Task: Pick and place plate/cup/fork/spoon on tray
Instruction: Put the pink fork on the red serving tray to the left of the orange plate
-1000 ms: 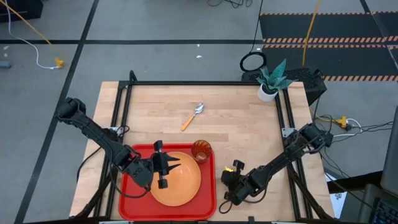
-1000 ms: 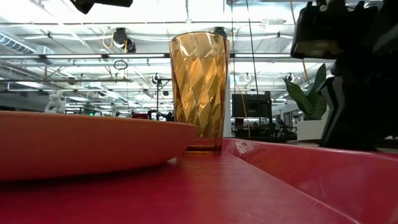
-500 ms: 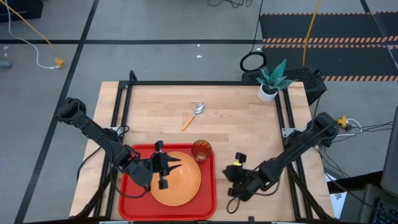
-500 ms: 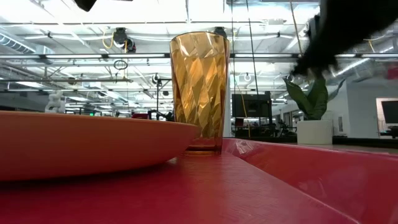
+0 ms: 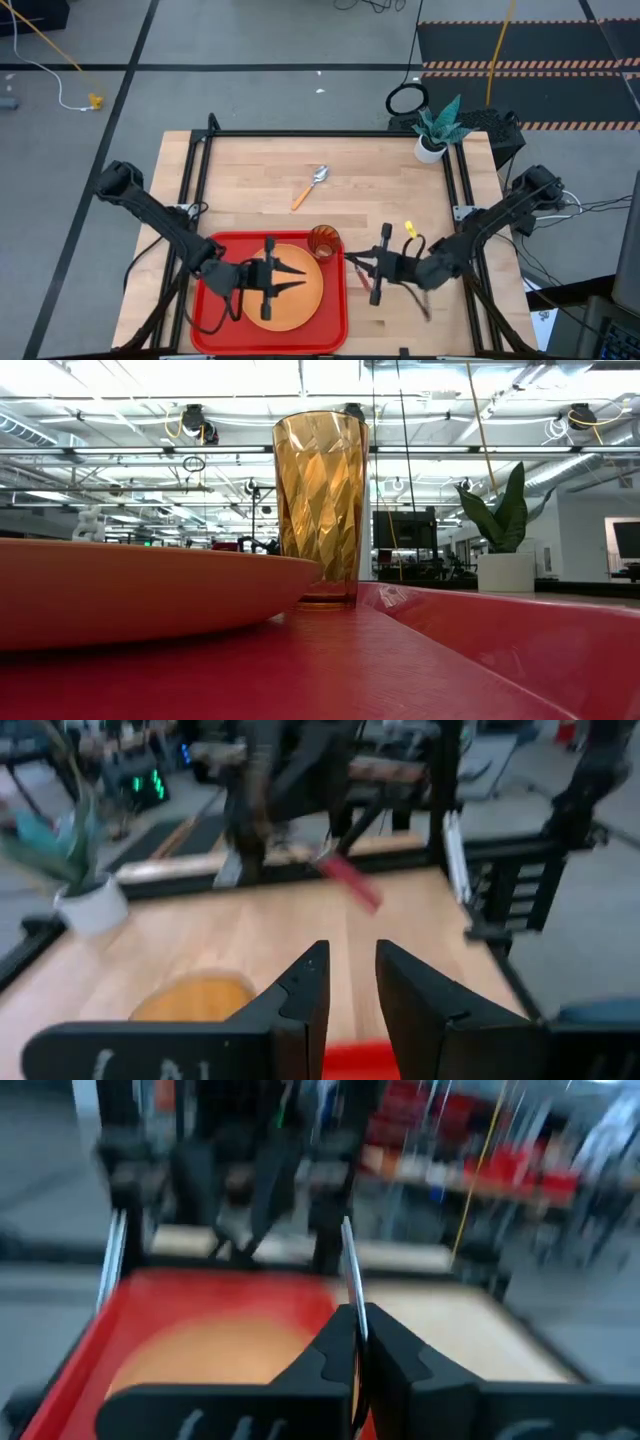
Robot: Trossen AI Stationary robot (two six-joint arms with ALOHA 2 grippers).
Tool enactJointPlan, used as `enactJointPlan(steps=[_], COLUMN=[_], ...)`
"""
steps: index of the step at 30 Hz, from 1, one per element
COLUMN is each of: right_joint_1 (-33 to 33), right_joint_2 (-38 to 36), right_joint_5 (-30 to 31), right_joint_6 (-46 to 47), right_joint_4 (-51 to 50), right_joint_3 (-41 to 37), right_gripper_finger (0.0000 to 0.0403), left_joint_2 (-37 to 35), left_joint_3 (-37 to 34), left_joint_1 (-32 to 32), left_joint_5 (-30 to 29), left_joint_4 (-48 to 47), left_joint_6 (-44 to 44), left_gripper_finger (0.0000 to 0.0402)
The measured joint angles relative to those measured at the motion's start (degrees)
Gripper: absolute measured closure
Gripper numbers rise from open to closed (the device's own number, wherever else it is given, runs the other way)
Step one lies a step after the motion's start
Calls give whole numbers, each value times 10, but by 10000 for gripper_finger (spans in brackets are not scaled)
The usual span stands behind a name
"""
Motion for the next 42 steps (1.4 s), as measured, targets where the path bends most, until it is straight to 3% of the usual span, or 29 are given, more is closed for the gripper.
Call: enactJointPlan(steps=[4, 9, 19, 27, 30, 37, 42], right_joint_1=[-18, -46, -106, -113, -123, -142, -152], right_joint_2=[0, 0, 1, 8, 17, 38, 53], right_joint_5=[-68, -127, -251, -269, -287, -309, -310], right_joint_6=[-84, -107, -101, -127, -128, -127, -127], right_joint_4=[195, 309, 346, 362, 383, 398, 406], right_joint_3=[-50, -92, -96, -96, -96, -96, -96], right_gripper_finger=[403, 403, 403, 403, 403, 403, 403], left_joint_2=[29, 37, 37, 58, 87, 114, 128], left_joint_3=[0, 0, 0, 1, 1, 2, 2], left_joint_1=[16, 41, 96, 126, 140, 156, 164], left_joint_5=[30, 86, 138, 157, 182, 176, 189], left_joint_4=[78, 114, 143, 166, 203, 257, 282], left_joint_6=[39, 40, 24, 8, -3, -21, -36], left_gripper_finger=[313, 313, 313, 311, 287, 200, 178])
